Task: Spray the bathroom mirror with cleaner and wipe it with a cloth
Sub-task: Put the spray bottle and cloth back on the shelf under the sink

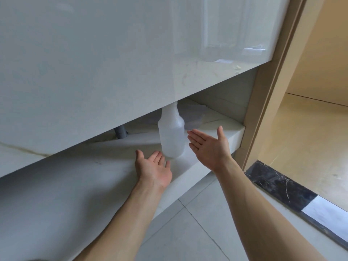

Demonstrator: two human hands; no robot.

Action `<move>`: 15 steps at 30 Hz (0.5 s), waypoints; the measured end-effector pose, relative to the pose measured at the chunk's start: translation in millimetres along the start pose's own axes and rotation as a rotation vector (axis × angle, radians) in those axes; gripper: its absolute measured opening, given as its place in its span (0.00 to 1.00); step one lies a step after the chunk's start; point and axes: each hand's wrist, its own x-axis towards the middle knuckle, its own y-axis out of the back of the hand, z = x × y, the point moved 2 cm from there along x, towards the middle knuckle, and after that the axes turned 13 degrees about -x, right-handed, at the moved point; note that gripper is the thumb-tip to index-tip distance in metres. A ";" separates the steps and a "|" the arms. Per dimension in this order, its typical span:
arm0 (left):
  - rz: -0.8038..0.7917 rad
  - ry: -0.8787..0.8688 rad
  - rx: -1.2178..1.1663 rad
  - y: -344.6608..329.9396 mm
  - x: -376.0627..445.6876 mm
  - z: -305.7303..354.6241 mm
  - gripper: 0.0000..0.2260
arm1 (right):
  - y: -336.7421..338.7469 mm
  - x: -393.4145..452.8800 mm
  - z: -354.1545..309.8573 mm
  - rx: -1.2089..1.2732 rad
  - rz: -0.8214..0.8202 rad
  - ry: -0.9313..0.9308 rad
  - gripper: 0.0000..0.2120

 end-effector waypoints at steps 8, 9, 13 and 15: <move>-0.058 0.085 0.032 -17.1 -23.8 -27.5 0.33 | 11.7 -18.3 -23.2 0.049 0.057 0.061 0.43; -0.073 0.098 0.049 -19.8 -26.5 -33.7 0.33 | 15.0 -22.4 -26.9 0.053 0.066 0.071 0.43; -0.160 0.174 0.090 -39.8 -33.2 -62.2 0.31 | 34.2 -44.2 -44.8 0.075 0.109 0.123 0.43; -0.208 0.223 0.098 -56.9 -35.9 -79.9 0.30 | 45.0 -59.1 -53.6 0.086 0.150 0.142 0.42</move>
